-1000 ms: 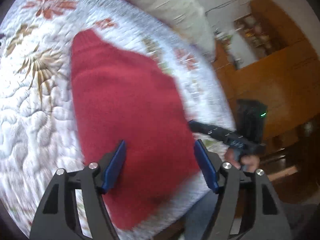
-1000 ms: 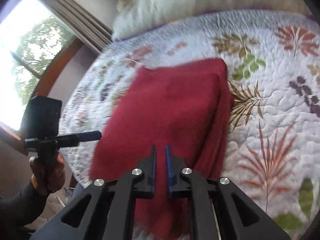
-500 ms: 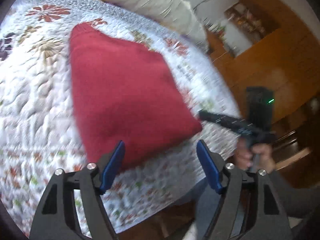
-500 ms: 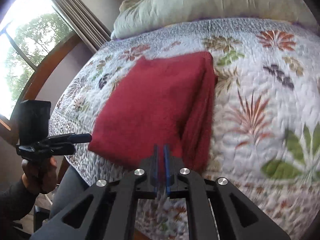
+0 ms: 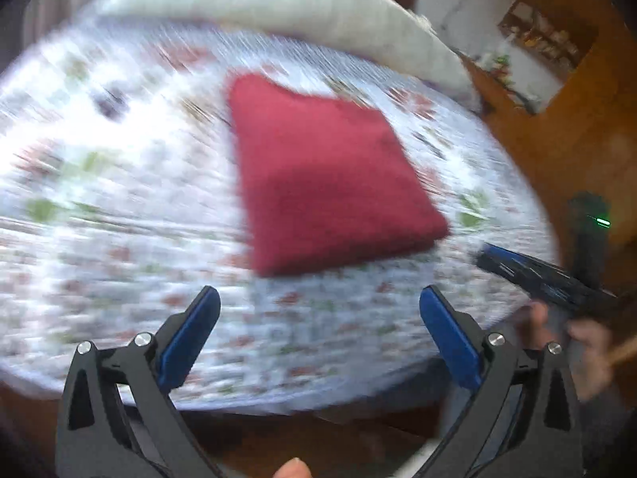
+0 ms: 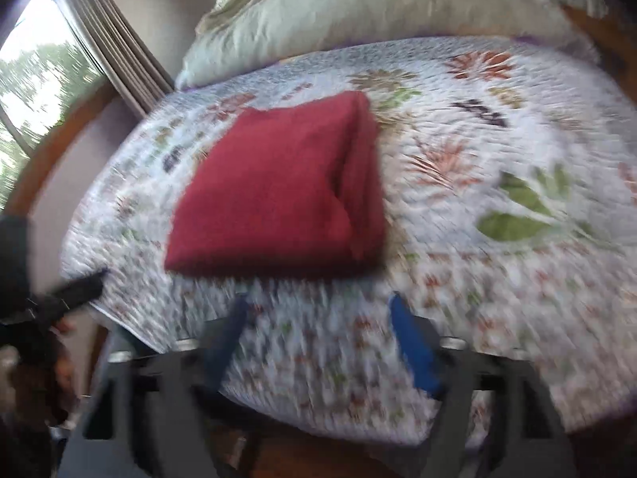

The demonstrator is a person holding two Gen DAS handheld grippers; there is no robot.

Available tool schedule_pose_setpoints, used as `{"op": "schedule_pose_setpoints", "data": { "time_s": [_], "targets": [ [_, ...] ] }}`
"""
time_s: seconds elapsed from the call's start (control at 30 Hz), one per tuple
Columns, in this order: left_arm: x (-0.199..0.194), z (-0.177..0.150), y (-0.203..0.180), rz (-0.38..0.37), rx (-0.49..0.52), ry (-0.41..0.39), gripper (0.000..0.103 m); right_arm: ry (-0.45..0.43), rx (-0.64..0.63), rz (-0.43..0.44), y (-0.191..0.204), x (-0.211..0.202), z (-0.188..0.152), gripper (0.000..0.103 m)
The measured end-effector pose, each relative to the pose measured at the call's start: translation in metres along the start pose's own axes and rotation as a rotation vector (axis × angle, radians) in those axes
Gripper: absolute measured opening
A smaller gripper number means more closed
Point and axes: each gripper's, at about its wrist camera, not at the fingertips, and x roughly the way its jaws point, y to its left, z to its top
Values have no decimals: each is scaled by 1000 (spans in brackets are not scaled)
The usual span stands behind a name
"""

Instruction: Fold small clothes

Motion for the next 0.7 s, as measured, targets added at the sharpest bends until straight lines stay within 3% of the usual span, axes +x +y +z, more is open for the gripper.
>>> {"op": "schedule_pose_setpoints", "data": {
  "time_s": [0.07, 0.13, 0.3, 0.37, 0.47, 0.63, 0.7],
  "targets": [
    [-22, -6, -7, 68, 9, -24, 100, 2, -33, -86, 15, -15, -19, 98],
    [-37, -13, -11, 143, -6, 14, 100, 15, -44, -171, 28, -30, -35, 99],
    [-84, -32, -29, 155, 49, 5, 100, -15, -88, -358, 61, -82, -42, 99],
    [-107, -32, -41, 116, 57, -8, 100, -8, -121, -379, 69, -99, -39, 99],
    [-145, -28, -56, 88, 66, -52, 100, -113, -141, -406, 88, -141, -34, 99],
    [-184, -26, -77, 97, 79, -57, 100, -185, -123, -380, 109, -191, -29, 99],
    [-191, -29, -80, 138, 73, -58, 100, -203, -123, -376, 116, -203, -28, 99]
  ]
}}
